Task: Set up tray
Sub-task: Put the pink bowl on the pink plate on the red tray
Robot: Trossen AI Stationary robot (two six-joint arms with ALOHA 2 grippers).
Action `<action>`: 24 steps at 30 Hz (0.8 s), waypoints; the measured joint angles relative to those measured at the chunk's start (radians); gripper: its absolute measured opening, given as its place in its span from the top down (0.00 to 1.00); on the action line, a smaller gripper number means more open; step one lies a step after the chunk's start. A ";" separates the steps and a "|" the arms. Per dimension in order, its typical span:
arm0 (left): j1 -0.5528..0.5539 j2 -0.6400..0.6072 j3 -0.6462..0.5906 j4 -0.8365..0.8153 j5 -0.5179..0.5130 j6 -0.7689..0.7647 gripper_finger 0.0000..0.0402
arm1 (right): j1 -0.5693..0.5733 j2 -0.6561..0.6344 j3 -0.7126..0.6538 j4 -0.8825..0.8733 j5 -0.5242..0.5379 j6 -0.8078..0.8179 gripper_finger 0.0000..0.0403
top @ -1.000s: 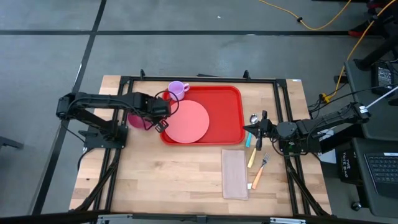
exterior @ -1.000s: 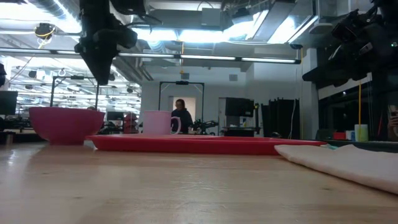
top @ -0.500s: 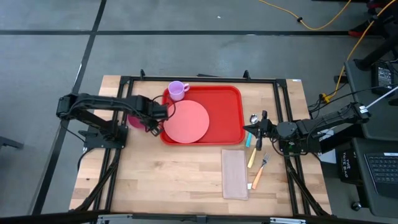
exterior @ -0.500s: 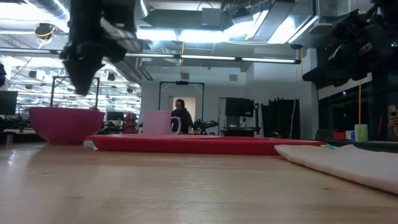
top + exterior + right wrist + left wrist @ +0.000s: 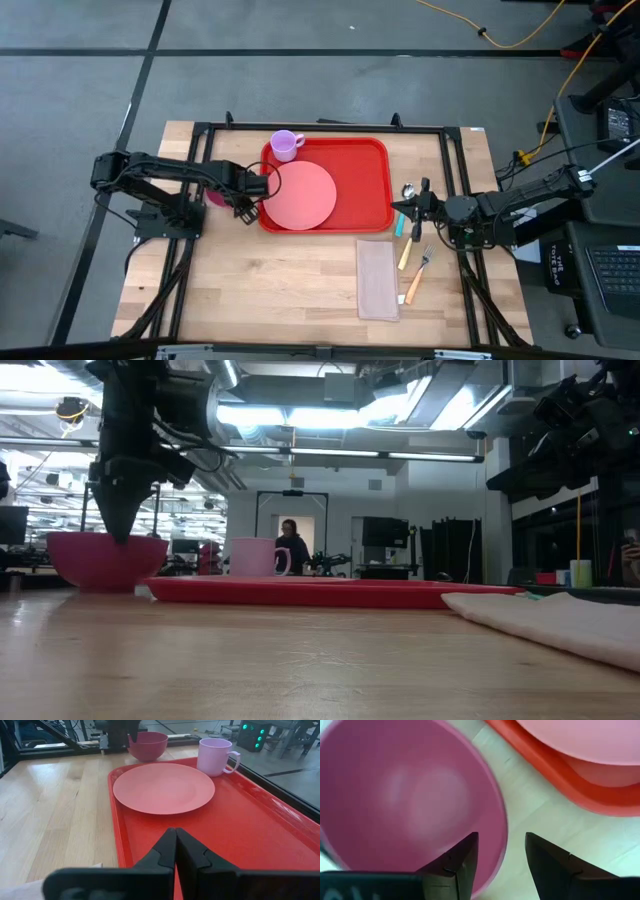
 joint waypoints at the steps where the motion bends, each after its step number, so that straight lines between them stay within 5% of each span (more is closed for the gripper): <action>1: 0.000 0.000 -0.010 0.017 0.002 0.007 0.61 | 0.000 0.000 0.000 0.000 0.000 0.000 0.98; 24: 0.000 0.000 -0.050 0.042 0.023 0.158 0.61 | 0.000 0.000 0.000 0.000 0.001 0.001 0.98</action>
